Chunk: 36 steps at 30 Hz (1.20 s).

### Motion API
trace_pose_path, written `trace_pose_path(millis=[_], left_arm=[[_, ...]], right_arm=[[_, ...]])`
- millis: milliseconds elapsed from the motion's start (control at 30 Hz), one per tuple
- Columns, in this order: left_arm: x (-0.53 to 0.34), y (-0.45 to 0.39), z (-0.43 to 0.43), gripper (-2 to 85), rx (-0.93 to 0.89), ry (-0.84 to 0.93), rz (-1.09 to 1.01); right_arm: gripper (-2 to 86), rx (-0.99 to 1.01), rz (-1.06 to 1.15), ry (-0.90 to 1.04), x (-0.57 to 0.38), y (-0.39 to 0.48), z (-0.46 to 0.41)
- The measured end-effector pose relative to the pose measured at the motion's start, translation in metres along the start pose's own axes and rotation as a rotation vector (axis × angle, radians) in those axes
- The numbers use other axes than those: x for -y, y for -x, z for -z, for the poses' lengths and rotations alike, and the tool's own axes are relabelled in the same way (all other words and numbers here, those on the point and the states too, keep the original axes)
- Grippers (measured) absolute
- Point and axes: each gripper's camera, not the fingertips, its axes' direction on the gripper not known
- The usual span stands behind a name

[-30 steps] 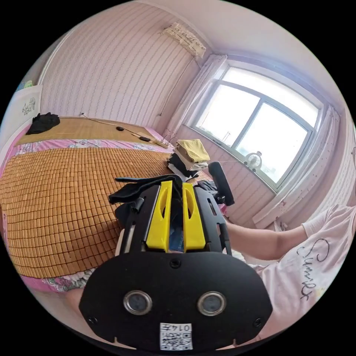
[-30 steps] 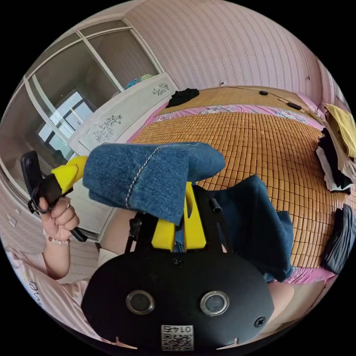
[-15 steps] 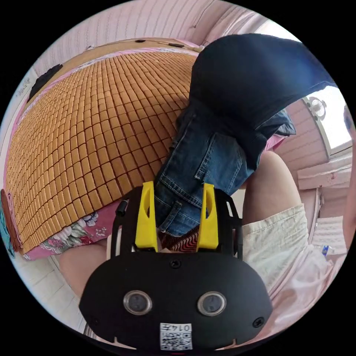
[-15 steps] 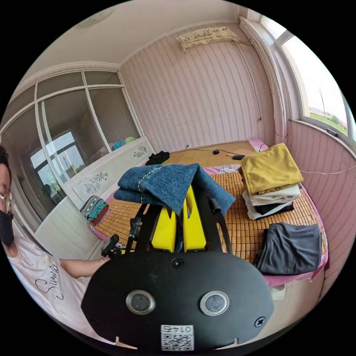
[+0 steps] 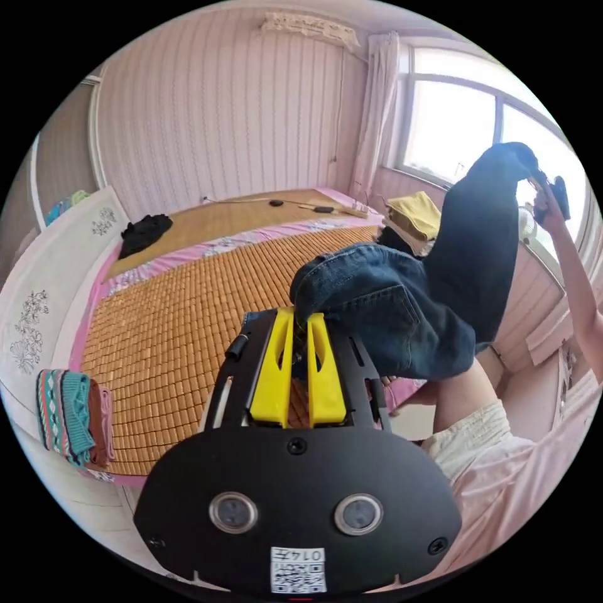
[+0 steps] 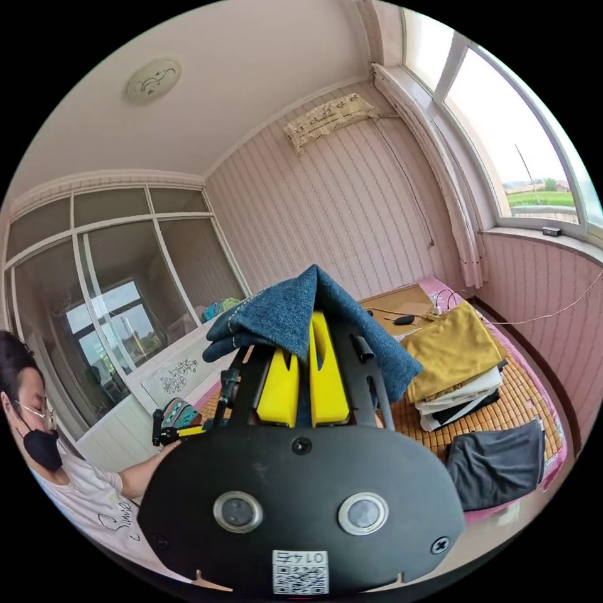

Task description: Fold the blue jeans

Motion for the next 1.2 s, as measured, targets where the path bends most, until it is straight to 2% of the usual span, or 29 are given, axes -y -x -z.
trace_pose_path(millis=[33,100,167,233,300,333,400,467,533,600,800,900,967,1100,1200], left_arm=[[0.004,0.016,0.017,3.8,0.018,-0.043,0.026],[0.001,0.072,0.086,4.0,0.099,-0.243,0.077],[-0.016,0.107,0.126,4.1,0.191,-0.295,0.115],[-0.048,0.143,0.149,4.4,0.259,-0.267,0.183],[-0.111,0.189,0.152,5.7,0.3,-0.153,0.318],[-0.13,0.2,0.147,6.2,0.299,-0.112,0.361],[-0.209,0.243,0.114,7.7,0.245,0.119,0.548],[-0.264,0.269,0.097,7.4,0.176,0.244,0.752],[-0.302,0.283,0.101,6.9,0.081,0.222,0.892],[-0.32,0.294,0.124,6.1,0.053,0.137,0.932],[-0.309,0.338,0.155,7.2,0.118,0.182,0.894],[-0.32,0.358,0.157,10.5,0.071,0.149,0.99],[-0.332,0.364,0.155,11.9,-0.027,0.107,1.061],[-0.361,0.366,0.154,13.8,-0.15,-0.001,1.193],[-0.377,0.376,0.136,14.2,-0.228,0.059,1.247]], right_arm=[[1.8,0.072,-0.04,-0.052,-0.002,-0.018,-0.003],[1.6,0.161,-0.046,-0.117,-0.011,-0.042,-0.005],[1.2,0.17,0.011,-0.166,-0.042,-0.07,-0.002],[1.0,0.141,0.002,-0.154,-0.083,-0.098,-0.002],[1.3,0.102,-0.047,-0.091,-0.139,-0.131,-0.007],[1.8,0.062,-0.107,-0.017,-0.182,-0.155,-0.016],[2.3,0.008,-0.277,0.173,-0.257,-0.196,-0.039],[2.6,-0.128,-0.493,0.486,-0.351,-0.234,-0.075],[2.6,-0.242,-0.542,0.666,-0.394,-0.241,-0.097],[2.7,-0.331,-0.486,0.761,-0.409,-0.234,-0.113],[5.4,-0.328,-0.284,0.752,-0.372,-0.205,-0.161],[6.3,-0.314,-0.057,0.761,-0.349,-0.154,-0.216],[7.6,-0.258,0.163,0.803,-0.343,-0.096,-0.285],[9.1,-0.076,0.465,0.906,-0.365,0.01,-0.418],[8.6,0.167,0.652,0.994,-0.413,0.115,-0.531]])
